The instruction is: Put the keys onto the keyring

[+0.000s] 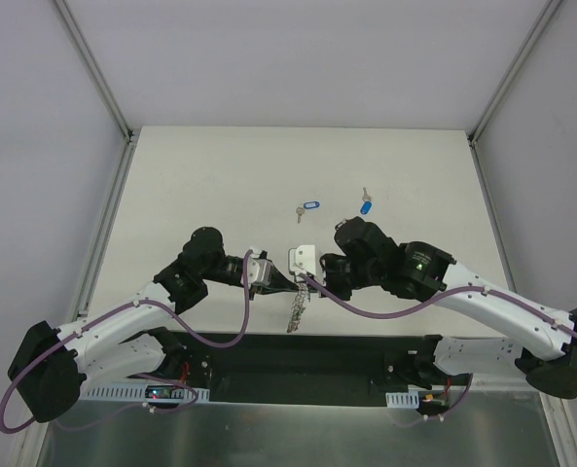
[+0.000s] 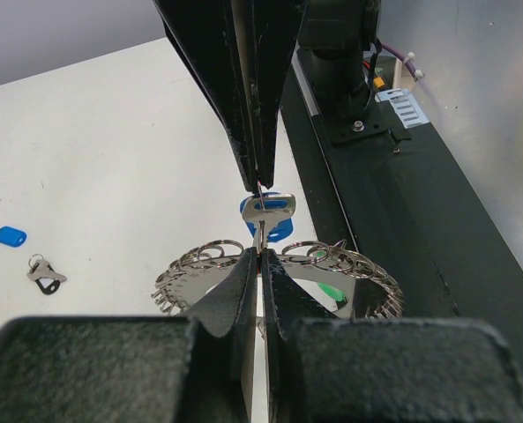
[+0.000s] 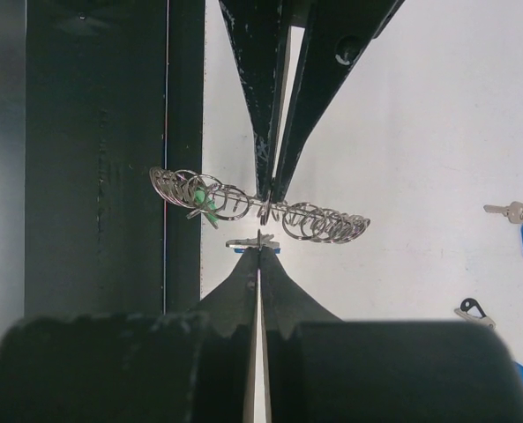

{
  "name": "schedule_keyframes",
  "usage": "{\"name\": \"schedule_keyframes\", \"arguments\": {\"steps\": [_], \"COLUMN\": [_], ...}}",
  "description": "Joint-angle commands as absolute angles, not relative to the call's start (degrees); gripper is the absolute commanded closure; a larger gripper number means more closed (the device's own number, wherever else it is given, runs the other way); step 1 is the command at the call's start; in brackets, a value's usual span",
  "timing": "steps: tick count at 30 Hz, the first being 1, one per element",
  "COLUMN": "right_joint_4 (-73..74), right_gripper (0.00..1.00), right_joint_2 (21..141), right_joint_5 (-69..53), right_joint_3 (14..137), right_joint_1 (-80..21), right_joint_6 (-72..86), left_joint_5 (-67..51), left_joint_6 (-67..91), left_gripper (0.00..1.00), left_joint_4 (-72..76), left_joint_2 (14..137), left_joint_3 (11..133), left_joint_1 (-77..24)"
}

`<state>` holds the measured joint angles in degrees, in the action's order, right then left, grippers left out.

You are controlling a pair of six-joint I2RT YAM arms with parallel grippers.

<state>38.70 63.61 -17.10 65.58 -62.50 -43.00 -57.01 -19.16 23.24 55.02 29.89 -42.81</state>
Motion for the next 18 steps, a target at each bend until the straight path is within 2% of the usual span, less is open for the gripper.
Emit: {"name": "schedule_keyframes", "arguments": {"steps": [1,18], "right_joint_4": [36.5,36.1], "right_gripper": [0.99,0.99], "right_joint_2": [64.0,63.4], "right_joint_5": [-16.8,-15.6], "right_joint_3": [65.2,64.6], "right_joint_1": [-62.7,-62.8], "right_joint_6": [-42.5,-42.4], "left_joint_5": [-60.2,-60.2], "left_joint_6": [-20.3,-19.3], "left_gripper": [1.0,1.0], "left_joint_4": [25.8,26.6], "left_joint_2": [54.5,55.0], "left_joint_3": [33.0,32.9], "left_joint_1": [-43.2,-43.3]}}
